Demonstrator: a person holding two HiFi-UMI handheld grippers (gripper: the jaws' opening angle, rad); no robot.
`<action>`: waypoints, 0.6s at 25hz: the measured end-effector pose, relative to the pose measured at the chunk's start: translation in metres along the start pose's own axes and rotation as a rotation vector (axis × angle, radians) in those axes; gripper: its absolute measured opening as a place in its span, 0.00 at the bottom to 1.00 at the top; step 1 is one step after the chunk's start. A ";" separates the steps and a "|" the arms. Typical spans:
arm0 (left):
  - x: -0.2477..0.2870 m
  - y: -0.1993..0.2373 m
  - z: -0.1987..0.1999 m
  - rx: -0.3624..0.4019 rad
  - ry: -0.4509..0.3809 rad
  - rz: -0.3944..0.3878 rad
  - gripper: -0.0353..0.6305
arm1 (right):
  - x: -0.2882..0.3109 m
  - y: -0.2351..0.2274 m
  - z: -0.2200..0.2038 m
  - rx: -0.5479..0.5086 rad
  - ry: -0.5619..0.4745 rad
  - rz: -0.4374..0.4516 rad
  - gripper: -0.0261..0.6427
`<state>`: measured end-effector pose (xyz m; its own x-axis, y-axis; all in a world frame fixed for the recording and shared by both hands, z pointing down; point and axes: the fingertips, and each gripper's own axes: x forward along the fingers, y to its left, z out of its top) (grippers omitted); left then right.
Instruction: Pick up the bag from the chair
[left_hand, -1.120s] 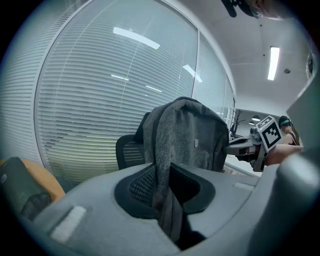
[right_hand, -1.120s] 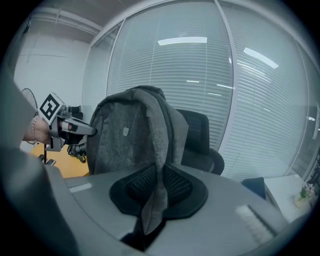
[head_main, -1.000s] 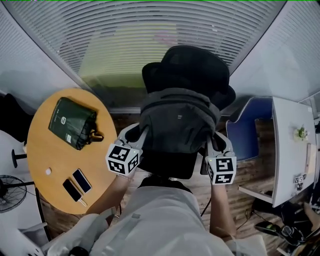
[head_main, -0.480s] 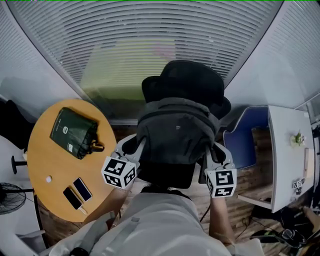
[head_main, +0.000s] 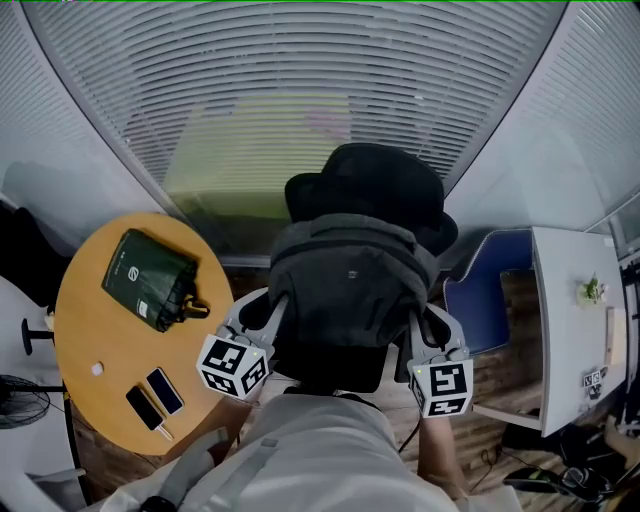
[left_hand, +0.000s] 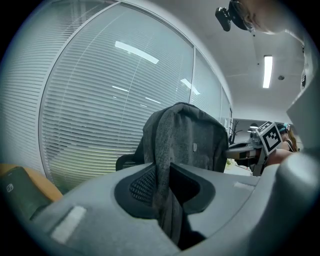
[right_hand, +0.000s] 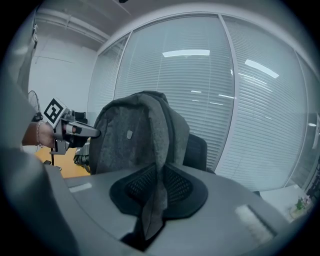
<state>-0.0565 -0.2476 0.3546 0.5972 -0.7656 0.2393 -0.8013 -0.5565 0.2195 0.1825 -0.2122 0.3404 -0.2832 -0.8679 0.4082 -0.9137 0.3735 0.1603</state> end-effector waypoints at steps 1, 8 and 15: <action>-0.002 0.000 0.001 -0.001 -0.001 0.001 0.15 | -0.002 0.001 0.002 -0.002 -0.002 0.001 0.11; -0.015 -0.006 0.008 0.020 -0.021 -0.001 0.15 | -0.017 0.008 0.007 -0.004 -0.019 -0.007 0.11; -0.020 -0.011 0.006 0.022 -0.025 -0.018 0.15 | -0.026 0.013 0.006 -0.017 -0.030 -0.010 0.10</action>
<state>-0.0604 -0.2283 0.3413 0.6107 -0.7629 0.2121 -0.7912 -0.5771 0.2024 0.1759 -0.1872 0.3263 -0.2829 -0.8810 0.3793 -0.9114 0.3702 0.1799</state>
